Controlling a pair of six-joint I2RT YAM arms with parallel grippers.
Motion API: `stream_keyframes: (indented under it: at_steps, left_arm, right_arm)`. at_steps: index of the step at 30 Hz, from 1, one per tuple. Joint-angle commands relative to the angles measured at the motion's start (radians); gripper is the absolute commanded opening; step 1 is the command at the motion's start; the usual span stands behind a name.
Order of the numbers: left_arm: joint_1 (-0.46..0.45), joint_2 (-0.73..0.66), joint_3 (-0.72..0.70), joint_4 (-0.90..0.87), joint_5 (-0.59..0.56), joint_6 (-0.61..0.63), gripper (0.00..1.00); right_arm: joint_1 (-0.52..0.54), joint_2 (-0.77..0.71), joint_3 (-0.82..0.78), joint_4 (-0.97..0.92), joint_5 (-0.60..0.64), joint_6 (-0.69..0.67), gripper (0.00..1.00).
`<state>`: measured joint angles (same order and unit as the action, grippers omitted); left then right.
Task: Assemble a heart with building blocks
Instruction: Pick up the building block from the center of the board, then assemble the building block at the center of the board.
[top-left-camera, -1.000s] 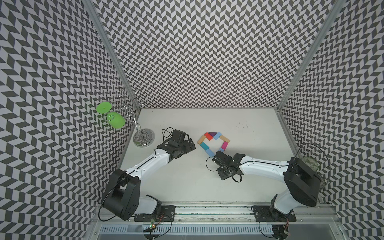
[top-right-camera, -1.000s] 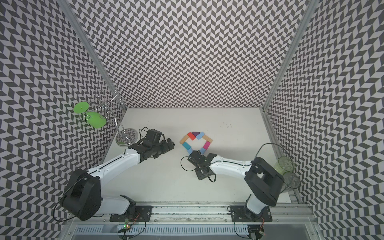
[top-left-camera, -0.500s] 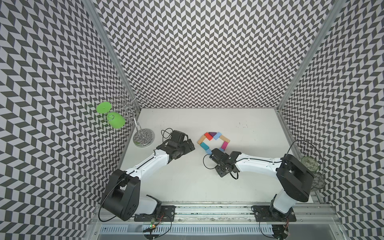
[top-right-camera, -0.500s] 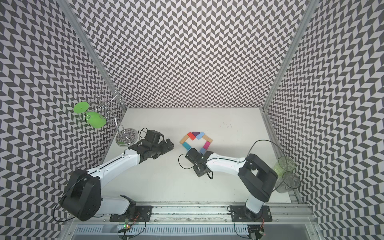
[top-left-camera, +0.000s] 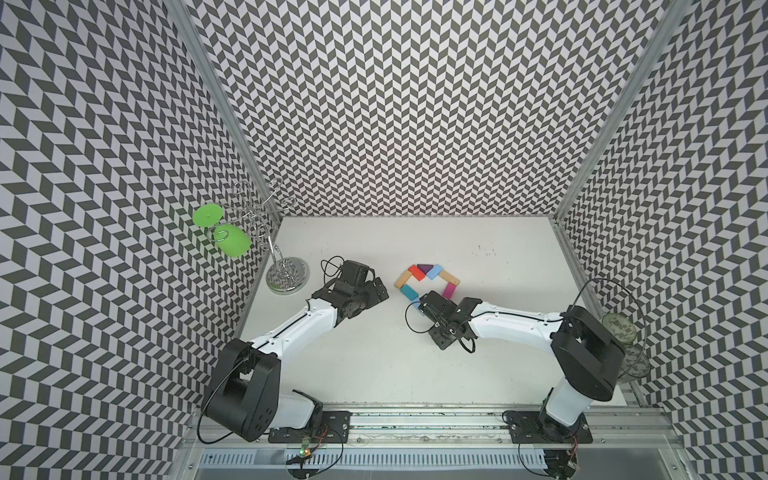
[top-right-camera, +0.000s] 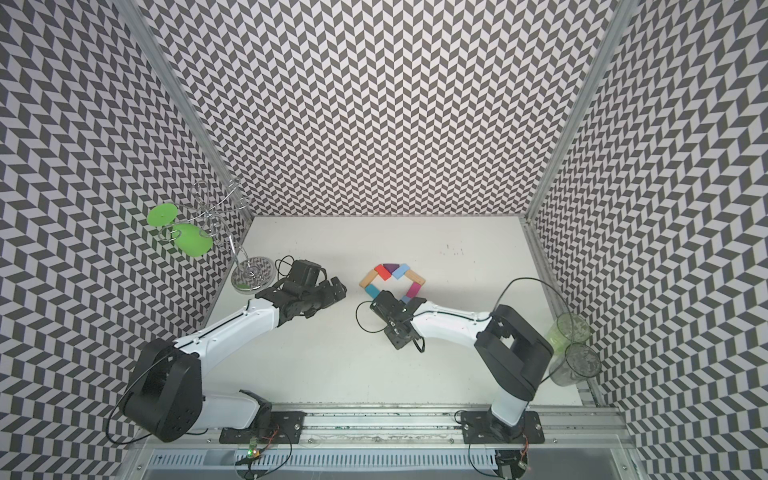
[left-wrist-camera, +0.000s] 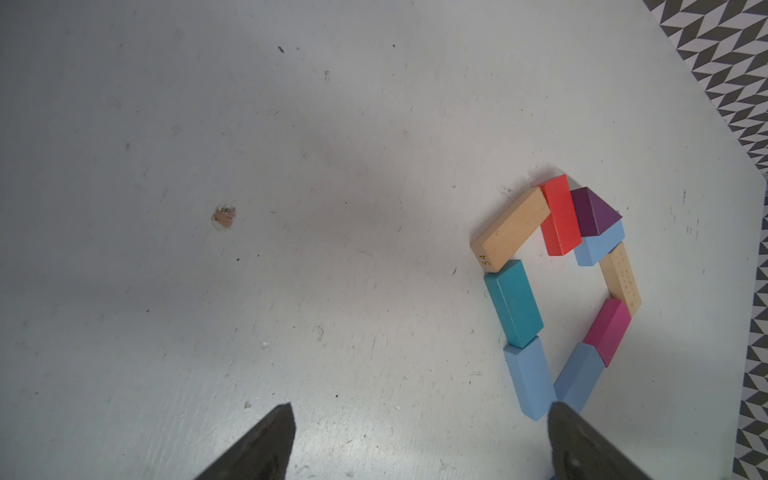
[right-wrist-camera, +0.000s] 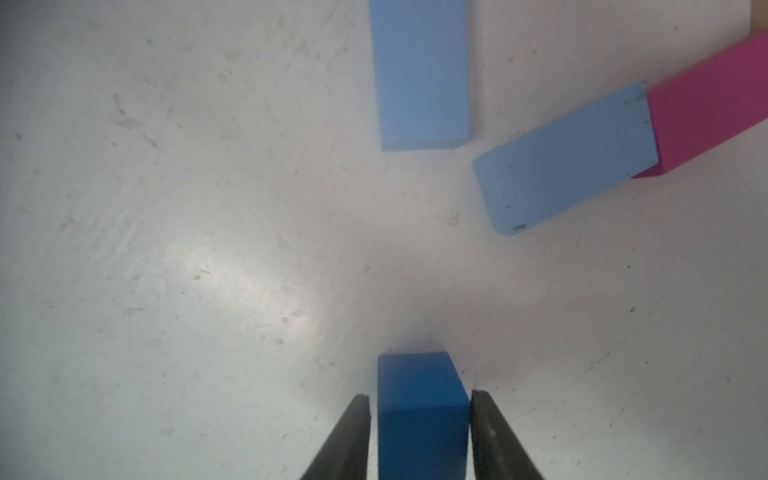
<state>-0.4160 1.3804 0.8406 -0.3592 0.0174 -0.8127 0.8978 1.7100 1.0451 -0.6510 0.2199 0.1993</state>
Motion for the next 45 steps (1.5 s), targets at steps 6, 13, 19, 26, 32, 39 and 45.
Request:
stream_keyframes:
  at_steps: [6, 13, 19, 26, 32, 39, 45]
  left_arm:
    - [0.008, -0.007, 0.005, 0.020, 0.004, -0.003, 0.97]
    - [0.011, 0.003, 0.014, 0.019, 0.005, 0.000, 0.97]
    - [0.016, 0.003, 0.011, 0.020, 0.007, 0.001, 0.97]
    - [0.021, 0.004, 0.000, 0.026, 0.013, 0.000, 0.97]
    - [0.026, 0.003, -0.002, 0.028, 0.013, 0.000, 0.97]
    - [0.029, 0.004, -0.005, 0.029, 0.016, 0.000, 0.97]
    - [0.033, 0.007, -0.005, 0.029, 0.018, 0.001, 0.97]
  right_arm:
    - [-0.019, -0.012, 0.011, -0.007, -0.009, -0.026, 0.35]
    - [-0.021, 0.001, 0.053, -0.008, -0.009, -0.080, 0.28]
    - [-0.023, 0.016, 0.085, 0.019, -0.021, -0.176, 0.27]
    - [-0.030, 0.060, 0.131, 0.036, -0.015, -0.240, 0.28]
    - [-0.031, 0.098, 0.157, 0.048, -0.012, -0.275, 0.28]
    - [-0.032, 0.138, 0.196, 0.059, -0.001, -0.292, 0.28]
    - [-0.037, 0.160, 0.214, 0.064, 0.003, -0.294, 0.28]
